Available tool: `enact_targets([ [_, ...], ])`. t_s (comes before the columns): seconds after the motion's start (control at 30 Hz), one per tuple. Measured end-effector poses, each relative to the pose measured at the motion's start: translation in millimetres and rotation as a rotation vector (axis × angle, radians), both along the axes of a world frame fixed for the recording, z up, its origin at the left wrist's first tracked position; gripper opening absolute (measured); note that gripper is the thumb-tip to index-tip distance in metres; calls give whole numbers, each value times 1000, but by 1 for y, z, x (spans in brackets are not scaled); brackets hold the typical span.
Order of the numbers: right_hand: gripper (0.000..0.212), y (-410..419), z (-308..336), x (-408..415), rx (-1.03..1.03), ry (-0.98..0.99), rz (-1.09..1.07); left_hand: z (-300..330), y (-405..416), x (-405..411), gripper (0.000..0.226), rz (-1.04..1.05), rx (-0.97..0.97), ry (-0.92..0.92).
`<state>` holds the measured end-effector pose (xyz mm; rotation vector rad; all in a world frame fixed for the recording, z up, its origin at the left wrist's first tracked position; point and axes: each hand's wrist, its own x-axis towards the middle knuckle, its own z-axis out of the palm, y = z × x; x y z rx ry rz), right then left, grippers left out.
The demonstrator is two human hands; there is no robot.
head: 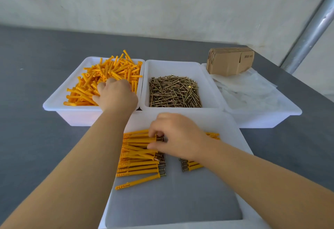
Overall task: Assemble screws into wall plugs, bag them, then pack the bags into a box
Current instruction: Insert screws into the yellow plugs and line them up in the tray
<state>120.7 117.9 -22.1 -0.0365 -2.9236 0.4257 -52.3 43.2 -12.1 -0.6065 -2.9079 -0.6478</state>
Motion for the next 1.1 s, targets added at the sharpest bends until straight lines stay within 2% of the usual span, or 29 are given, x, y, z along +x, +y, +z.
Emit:
enact_targets([
  [0.07, 13, 13, 13, 0, -61, 197, -84, 1, 2, 0, 32, 0, -192, -135],
  [0.13, 8, 34, 24, -3, -121, 367, -217, 0, 3, -1, 36, -6, -277, -210],
  [0.17, 7, 47, 29, -6, -143, 385, -295, 0, 3, -3, 37, -3, -291, -220],
  [0.2, 7, 60, 33, -11, -151, 330, -375, 0, 3, -4, 39, -2, -298, -223],
  [0.27, 20, 84, 37, -21, -124, 54, -507, 1, 2, -6, 38, -21, -302, -221],
  [0.33, 40, 100, 40, -32, -91, -268, -553, 2, 1, -7, 33, -76, -303, -201],
  [0.4, 51, 104, 40, -42, -48, -544, -554, 1, 0, -8, 24, -120, -282, -166],
  [0.47, 50, 102, 39, -56, 36, -708, -547, 1, 1, -9, 19, -144, -255, -128],
  [0.57, 26, 94, 34, -73, 132, -776, -549, 1, 1, -12, 23, -198, -275, -87],
  [0.7, 30, 97, 21, -75, -30, -631, -639, -1, 1, -17, 22, -253, -270, -94],
  [0.8, 12, 97, 19, -69, -110, -520, -644, 2, -1, -13, 23, -185, -149, -73],
  [0.9, 31, 95, 22, -66, -142, -415, -661, 4, -7, -13, 45, -143, 100, -24],
  [1.0, 28, 94, 22, -62, -145, -314, -659, 7, -9, -12, 29, -168, 385, 138],
  [1.1, 12, 95, 18, -57, -243, -128, -666, 12, -7, -5, 19, -285, 541, 275],
])
